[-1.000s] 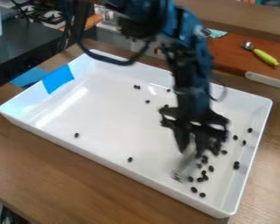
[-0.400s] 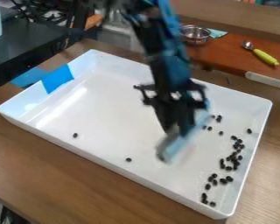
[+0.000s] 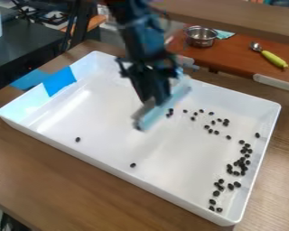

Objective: Sweep into pile

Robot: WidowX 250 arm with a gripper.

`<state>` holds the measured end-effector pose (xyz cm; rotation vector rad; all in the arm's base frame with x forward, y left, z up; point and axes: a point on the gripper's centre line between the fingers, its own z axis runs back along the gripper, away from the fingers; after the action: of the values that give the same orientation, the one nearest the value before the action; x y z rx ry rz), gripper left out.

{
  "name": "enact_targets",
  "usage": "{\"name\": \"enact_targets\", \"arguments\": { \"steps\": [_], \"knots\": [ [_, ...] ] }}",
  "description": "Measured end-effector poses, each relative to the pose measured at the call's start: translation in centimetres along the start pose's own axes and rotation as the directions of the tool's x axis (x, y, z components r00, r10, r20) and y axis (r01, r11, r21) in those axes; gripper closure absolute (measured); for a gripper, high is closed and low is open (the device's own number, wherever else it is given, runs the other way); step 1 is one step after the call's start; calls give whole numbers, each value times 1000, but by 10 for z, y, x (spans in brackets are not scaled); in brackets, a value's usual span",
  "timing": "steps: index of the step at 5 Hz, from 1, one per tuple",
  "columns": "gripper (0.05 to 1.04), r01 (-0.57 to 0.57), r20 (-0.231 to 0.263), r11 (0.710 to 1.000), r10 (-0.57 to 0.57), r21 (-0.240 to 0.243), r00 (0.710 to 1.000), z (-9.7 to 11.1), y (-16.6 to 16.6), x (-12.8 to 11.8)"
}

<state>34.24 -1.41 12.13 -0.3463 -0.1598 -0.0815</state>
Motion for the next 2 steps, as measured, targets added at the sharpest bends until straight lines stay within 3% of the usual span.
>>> {"name": "enact_targets", "arguments": {
  "steps": [2],
  "knots": [
    [762, -51, 32, 995, 49, 83, 998, 1, 67, 21]
  ]
}}
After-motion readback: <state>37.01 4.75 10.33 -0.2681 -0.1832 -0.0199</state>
